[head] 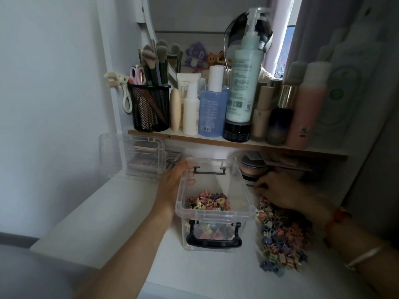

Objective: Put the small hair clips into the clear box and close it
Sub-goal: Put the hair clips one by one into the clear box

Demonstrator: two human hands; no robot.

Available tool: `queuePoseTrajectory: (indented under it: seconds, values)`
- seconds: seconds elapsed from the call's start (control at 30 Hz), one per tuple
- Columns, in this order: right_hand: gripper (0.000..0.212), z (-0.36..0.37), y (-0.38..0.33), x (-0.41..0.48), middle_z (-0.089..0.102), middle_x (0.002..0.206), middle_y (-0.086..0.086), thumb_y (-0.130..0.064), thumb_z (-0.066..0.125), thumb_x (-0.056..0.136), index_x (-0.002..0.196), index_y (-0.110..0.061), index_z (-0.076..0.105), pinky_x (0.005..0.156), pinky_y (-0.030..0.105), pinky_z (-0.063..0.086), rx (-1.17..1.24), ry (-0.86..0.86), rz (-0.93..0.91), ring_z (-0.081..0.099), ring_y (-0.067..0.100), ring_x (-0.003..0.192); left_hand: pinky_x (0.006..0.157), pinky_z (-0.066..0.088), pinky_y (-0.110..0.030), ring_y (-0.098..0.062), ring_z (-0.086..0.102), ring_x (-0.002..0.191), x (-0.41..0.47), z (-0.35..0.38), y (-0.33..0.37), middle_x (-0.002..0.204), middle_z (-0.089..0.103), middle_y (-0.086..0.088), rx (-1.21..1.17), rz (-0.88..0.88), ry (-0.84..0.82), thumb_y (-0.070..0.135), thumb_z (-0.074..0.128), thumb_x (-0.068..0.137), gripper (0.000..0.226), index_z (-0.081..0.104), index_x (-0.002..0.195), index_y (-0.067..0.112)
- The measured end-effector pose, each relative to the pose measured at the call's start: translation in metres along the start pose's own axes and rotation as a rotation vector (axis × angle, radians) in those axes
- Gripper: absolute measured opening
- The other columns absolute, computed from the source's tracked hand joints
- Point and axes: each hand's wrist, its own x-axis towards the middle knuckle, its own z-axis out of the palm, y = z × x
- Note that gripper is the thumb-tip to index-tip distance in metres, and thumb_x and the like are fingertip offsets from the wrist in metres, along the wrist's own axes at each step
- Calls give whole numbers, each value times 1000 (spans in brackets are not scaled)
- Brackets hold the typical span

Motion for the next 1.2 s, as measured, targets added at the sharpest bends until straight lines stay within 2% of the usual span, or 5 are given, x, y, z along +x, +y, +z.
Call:
queuePoseTrajectory:
  seconds: [0.23,0.43,0.7,0.97,1.2]
  values:
    - [19,-13,-5,1,70,104,-2,-12,56,86,95,-16,73,80,21,43,148,91,-12,61,13,94,73,41,-33,-17,56,69,3,-1,-3,75,61,-1,13,-7,-19,48,52,66,37,67,83,20]
    - [14,-61,-48,-20,66,59,-8,-7,56,87,91,-16,66,43,11,34,1032,90,-187,43,3,42,65,40,-31,-18,56,70,4,-2,-3,78,61,-1,-23,-13,-53,54,63,55,49,67,88,19]
    - [24,-30,-9,-11,67,112,-1,-12,56,87,107,-14,69,72,11,39,104,-23,-52,57,7,98,69,41,-32,-17,57,70,5,-2,-5,76,61,0,-12,-11,-41,54,60,58,42,66,84,21]
    - [18,-15,-6,-10,69,106,4,-13,56,86,94,-15,72,79,26,45,22,-44,23,61,18,99,66,40,-30,-17,56,69,5,-3,-6,76,59,0,-20,-11,-44,46,59,73,30,65,86,20]
    - [10,-47,-56,-20,62,66,-6,-12,62,83,87,-20,66,55,16,42,944,144,-225,51,5,53,76,44,-34,-16,57,76,2,-4,-6,84,61,0,-23,25,-100,56,61,60,45,66,87,21]
